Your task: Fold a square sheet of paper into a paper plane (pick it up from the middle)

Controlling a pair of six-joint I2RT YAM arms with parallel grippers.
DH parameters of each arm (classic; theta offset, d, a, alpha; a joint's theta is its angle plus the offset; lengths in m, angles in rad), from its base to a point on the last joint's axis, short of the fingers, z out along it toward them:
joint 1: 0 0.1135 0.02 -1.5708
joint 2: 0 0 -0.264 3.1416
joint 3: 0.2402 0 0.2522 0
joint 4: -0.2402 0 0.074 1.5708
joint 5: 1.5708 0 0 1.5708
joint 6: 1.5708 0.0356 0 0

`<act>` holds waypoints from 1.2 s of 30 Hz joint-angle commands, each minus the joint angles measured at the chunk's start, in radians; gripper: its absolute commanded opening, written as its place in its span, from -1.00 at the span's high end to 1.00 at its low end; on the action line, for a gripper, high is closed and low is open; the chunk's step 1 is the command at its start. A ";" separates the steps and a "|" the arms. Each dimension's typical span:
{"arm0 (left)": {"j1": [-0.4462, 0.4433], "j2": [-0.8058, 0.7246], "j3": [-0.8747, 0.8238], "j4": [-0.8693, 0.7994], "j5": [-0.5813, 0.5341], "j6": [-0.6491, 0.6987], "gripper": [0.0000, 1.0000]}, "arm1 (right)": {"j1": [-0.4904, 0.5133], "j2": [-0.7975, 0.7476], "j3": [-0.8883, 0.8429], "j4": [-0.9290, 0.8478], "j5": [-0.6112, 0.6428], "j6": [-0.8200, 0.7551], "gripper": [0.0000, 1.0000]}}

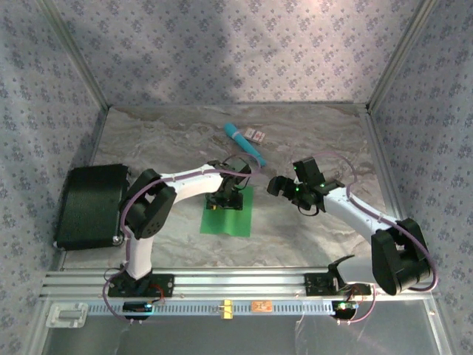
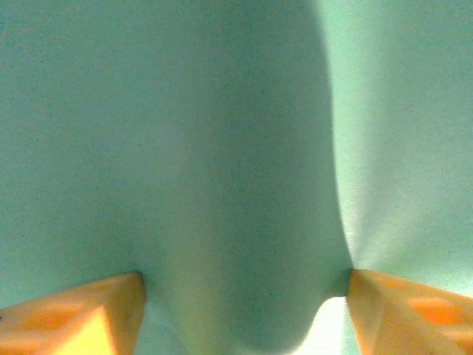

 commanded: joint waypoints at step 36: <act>0.098 -0.265 -0.257 0.715 0.565 -0.193 0.09 | -0.073 -0.261 -0.073 0.056 0.112 0.028 -0.98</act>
